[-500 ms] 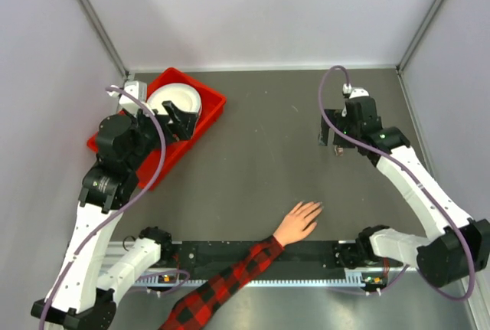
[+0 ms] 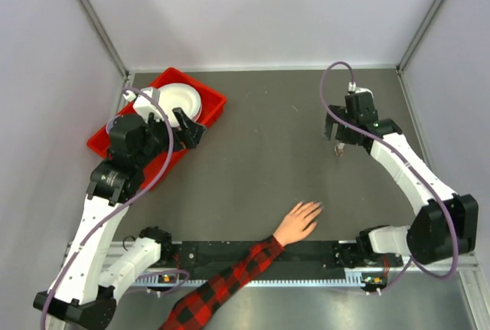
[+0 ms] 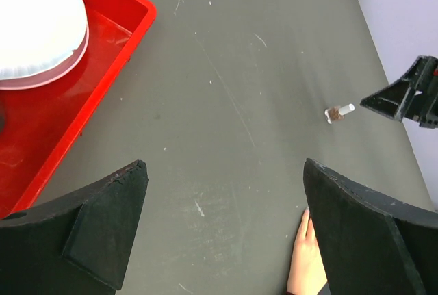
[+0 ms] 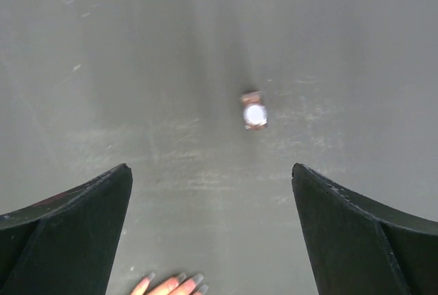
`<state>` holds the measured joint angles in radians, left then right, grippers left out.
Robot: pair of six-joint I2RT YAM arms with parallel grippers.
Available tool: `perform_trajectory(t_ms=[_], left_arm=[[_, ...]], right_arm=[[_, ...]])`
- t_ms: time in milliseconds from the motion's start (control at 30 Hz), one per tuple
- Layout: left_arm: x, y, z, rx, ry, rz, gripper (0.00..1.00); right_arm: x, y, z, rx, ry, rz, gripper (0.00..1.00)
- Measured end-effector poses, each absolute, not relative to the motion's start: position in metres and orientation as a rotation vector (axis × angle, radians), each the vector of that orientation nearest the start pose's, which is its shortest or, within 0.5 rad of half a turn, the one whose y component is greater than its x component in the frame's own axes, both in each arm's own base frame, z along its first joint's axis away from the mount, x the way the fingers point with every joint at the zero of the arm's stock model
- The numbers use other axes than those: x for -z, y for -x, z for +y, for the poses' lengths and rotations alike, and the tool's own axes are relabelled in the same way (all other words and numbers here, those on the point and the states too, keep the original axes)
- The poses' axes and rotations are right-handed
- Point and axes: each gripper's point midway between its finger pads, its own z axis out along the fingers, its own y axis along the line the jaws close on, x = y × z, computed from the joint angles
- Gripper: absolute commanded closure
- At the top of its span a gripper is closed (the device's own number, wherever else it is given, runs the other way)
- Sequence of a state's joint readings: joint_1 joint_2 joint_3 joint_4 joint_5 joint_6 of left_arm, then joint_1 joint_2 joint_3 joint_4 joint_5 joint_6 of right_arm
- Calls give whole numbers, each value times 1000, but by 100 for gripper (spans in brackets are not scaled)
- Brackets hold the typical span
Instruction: Paint the nails
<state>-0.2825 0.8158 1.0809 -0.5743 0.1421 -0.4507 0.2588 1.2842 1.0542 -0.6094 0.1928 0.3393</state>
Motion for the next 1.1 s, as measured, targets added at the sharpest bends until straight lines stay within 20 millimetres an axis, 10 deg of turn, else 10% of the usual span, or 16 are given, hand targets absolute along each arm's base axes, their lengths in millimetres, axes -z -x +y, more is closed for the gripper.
perform_trajectory(t_ms=[367, 667, 1100], left_arm=[[-320, -250, -122, 658, 43, 1921, 1], [-316, -246, -126, 689, 42, 1941, 1], [-315, -244, -130, 714, 33, 1949, 1]], right_arm=[[-124, -342, 40, 14, -306, 2458, 51], [-77, -347, 29, 100, -311, 2578, 61], [-73, -360, 31, 94, -286, 2565, 69]])
